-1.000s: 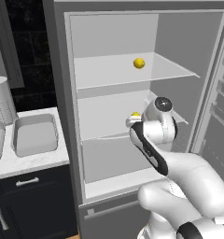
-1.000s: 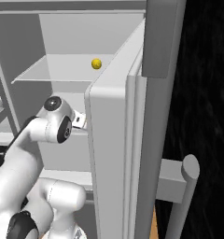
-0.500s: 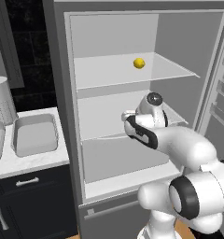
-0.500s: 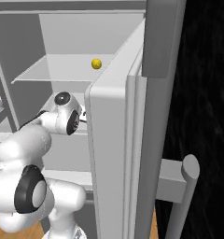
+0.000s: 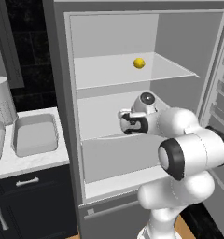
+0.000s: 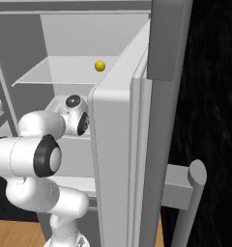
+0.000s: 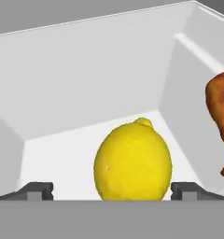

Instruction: Place one lemon and one chicken drumstick in each tupperware on the nearby counter, to pack two identical lunches.

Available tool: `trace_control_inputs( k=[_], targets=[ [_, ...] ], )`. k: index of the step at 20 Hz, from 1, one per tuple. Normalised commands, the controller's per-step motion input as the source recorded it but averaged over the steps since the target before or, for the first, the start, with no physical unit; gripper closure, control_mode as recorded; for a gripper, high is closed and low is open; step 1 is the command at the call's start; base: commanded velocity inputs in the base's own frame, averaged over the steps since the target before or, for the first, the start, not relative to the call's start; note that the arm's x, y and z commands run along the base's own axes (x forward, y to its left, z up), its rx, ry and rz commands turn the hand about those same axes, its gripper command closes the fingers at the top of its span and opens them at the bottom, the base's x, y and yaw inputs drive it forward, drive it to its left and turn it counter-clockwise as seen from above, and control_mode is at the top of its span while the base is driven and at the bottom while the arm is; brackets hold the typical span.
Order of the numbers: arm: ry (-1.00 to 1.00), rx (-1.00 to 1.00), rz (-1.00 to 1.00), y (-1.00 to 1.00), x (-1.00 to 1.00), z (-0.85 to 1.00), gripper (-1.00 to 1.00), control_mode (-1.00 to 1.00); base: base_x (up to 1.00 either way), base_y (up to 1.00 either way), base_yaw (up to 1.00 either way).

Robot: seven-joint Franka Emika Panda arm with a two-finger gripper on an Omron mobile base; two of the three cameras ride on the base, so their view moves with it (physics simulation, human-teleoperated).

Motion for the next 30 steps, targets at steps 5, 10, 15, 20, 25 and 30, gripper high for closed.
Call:
trace_control_inputs(
  k=[5, 10, 15, 20, 25, 30],
  targets=[
    [0.00, 0.00, 0.00, 0.00, 0.52, -0.28, -1.00, -1.00, 0.00, 0.00, 0.00],
    [0.01, 0.00, 0.00, 0.00, 0.35, -0.34, -1.00, -1.00, 0.00, 0.00, 0.00],
    [0.06, -0.01, -0.03, 0.00, -0.23, -0.69, 1.00, -1.00, 0.00, 0.00, 0.00],
    [0.04, -0.02, -0.03, 0.01, -0.35, -0.72, 1.00, -1.00, 0.00, 0.00, 0.00],
    [0.01, -0.01, -0.02, 0.07, -0.71, -0.53, 1.00, -1.00, 0.00, 0.00, 0.00],
    [-0.04, -0.03, 0.00, 0.35, -1.00, -0.41, 1.00, -1.00, 0.00, 0.00, 0.00]
  ],
)
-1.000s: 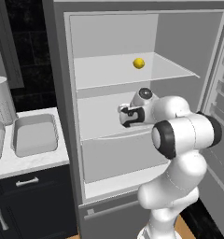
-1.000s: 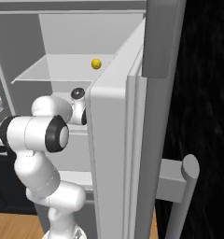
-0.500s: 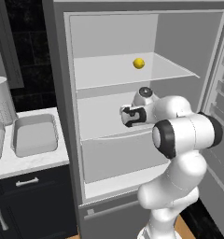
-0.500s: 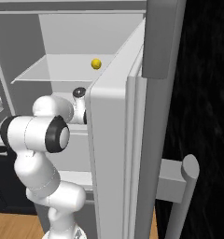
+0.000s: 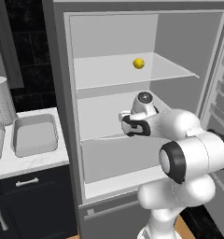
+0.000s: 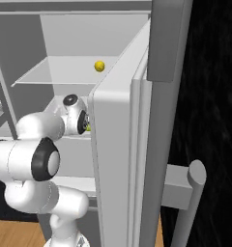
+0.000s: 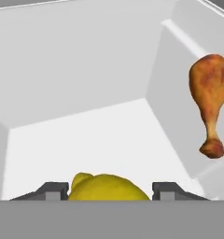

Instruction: Place one lemon and one chicken drumstick in each tupperware on the nearby counter, to pack two identical lunches.

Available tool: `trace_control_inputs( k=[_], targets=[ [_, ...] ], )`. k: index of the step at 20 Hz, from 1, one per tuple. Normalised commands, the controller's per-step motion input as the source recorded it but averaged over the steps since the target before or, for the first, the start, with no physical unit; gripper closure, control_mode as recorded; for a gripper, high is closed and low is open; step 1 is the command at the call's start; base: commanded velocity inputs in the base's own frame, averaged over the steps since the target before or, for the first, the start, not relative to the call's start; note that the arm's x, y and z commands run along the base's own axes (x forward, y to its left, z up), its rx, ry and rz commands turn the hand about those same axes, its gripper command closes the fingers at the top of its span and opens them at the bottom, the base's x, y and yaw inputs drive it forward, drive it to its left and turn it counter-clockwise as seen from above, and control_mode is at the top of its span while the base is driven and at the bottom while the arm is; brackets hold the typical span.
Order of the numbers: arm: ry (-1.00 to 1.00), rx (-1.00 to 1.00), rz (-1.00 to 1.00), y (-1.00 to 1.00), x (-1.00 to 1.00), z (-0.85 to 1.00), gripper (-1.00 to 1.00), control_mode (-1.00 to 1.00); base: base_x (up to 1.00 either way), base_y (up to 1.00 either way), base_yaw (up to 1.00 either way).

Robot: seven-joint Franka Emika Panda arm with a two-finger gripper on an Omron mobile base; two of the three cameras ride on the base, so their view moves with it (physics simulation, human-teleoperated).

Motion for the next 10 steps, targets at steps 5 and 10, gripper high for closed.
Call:
trace_control_inputs(
  k=[5, 10],
  targets=[
    [-0.01, 0.00, 0.00, 0.04, -1.00, 0.38, 1.00, -1.00, 0.00, 0.00, 0.00],
    [-0.01, 0.00, 0.00, 0.00, -1.00, 0.88, 1.00, -1.00, 0.00, 0.00, 0.00]
  ],
)
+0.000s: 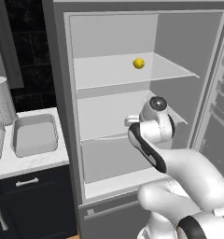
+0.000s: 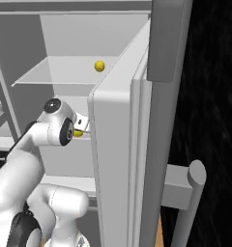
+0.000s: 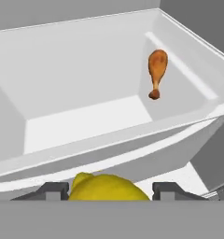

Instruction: Place one lemon and one chicken drumstick in each tupperware on the nearby counter, to pack two identical lunches.

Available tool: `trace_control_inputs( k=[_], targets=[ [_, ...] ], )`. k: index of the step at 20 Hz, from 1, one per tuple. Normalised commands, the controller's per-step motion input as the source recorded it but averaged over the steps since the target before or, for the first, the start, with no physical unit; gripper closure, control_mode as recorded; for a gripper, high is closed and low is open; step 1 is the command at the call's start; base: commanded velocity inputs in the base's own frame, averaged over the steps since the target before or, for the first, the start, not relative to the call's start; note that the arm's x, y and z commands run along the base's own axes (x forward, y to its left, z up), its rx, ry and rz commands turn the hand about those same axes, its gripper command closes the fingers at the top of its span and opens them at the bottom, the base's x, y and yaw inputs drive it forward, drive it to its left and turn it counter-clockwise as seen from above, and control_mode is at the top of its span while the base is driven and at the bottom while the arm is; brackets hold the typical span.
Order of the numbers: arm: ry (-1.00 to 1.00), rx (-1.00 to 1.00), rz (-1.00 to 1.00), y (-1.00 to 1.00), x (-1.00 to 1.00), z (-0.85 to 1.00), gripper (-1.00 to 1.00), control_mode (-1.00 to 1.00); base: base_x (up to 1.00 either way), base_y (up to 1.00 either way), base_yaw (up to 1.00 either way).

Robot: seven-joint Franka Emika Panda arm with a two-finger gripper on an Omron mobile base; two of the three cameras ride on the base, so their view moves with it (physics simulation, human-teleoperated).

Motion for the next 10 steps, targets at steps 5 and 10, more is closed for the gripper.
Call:
trace_control_inputs(
  k=[5, 10],
  targets=[
    [-0.07, 0.00, 0.02, 0.00, -1.00, 0.75, 1.00, -1.00, 0.00, 0.00, 0.00],
    [-0.07, 0.00, 0.01, 0.00, -1.00, 0.59, 1.00, -1.00, 0.00, 0.00, 0.00]
  ],
)
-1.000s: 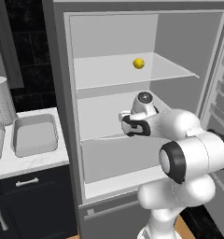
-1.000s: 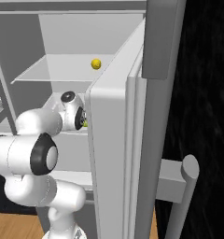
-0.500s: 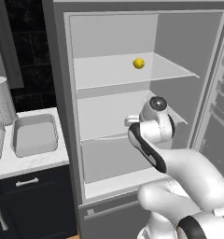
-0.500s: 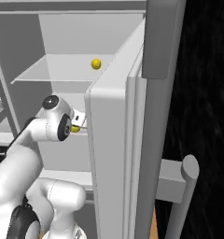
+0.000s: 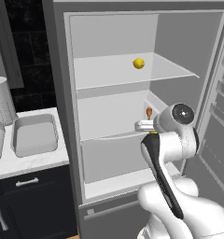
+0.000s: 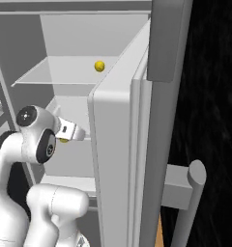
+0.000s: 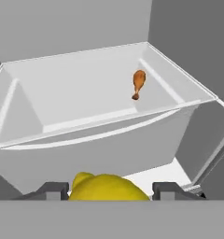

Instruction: Place one lemon and one chicken drumstick in each tupperware on the nearby counter, to pack two identical lunches.

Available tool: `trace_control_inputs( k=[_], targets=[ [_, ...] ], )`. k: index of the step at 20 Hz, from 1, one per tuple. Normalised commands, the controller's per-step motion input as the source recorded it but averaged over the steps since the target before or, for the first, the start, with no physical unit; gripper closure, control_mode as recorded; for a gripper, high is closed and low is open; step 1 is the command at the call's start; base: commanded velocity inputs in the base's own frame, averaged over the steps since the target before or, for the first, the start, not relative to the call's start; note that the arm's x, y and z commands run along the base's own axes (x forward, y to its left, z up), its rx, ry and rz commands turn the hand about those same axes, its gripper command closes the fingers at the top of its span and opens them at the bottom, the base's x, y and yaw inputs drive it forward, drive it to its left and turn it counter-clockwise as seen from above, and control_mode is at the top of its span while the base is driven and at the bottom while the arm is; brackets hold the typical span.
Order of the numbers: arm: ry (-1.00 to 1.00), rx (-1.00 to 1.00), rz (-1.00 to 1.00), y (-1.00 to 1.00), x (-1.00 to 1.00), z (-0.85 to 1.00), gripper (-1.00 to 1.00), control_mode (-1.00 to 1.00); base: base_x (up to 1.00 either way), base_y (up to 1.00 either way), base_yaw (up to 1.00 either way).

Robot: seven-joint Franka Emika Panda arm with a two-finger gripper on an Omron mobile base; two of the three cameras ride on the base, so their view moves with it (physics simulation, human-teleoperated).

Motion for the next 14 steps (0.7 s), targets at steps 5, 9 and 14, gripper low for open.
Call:
trace_control_inputs(
  k=[5, 9, 14],
  targets=[
    [-0.02, 0.00, 0.00, 0.00, -0.40, 0.12, 1.00, 1.00, -0.60, 0.01, 0.05],
    [0.00, 0.00, 0.00, 0.00, 0.00, 0.00, 1.00, 1.00, -1.00, 0.42, 0.18],
    [0.00, 0.00, 0.00, 0.00, 0.00, 0.00, 1.00, 1.00, -0.26, 0.97, 0.15]
  ],
)
